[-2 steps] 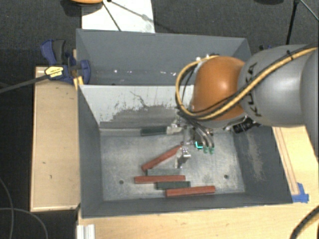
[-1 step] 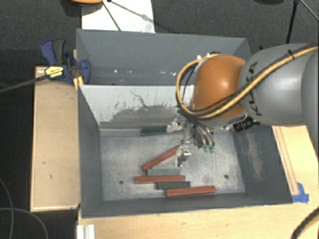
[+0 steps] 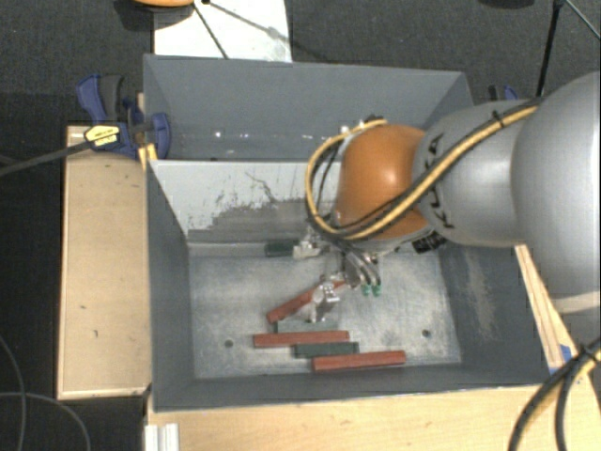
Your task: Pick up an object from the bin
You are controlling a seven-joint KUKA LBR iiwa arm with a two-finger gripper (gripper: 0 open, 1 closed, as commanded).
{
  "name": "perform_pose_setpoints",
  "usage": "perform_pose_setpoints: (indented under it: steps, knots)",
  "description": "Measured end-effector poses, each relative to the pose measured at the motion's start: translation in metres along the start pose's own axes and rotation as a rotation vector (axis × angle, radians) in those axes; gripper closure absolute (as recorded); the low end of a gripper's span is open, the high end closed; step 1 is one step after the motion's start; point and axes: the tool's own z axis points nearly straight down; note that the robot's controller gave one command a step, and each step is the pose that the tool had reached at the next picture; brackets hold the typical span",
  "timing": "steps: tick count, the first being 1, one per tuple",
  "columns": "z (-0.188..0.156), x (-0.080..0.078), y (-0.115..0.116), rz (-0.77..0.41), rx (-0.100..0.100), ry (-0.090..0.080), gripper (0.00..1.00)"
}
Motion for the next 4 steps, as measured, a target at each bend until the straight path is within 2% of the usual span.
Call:
perform_pose_setpoints:
  steps: [1, 2, 3, 4]
  knots:
    - [0.003, 0.002, 0.003, -0.111, -0.001, -0.002, 0.0]
    - [-0.009, 0.008, -0.001, 0.015, 0.0, 0.006, 0.0]
    - [0.014, 0.014, 0.009, -0.102, 0.002, 0.002, 0.0]
    - [0.018, -0.002, 0.007, -0.018, -0.002, -0.009, 1.0]
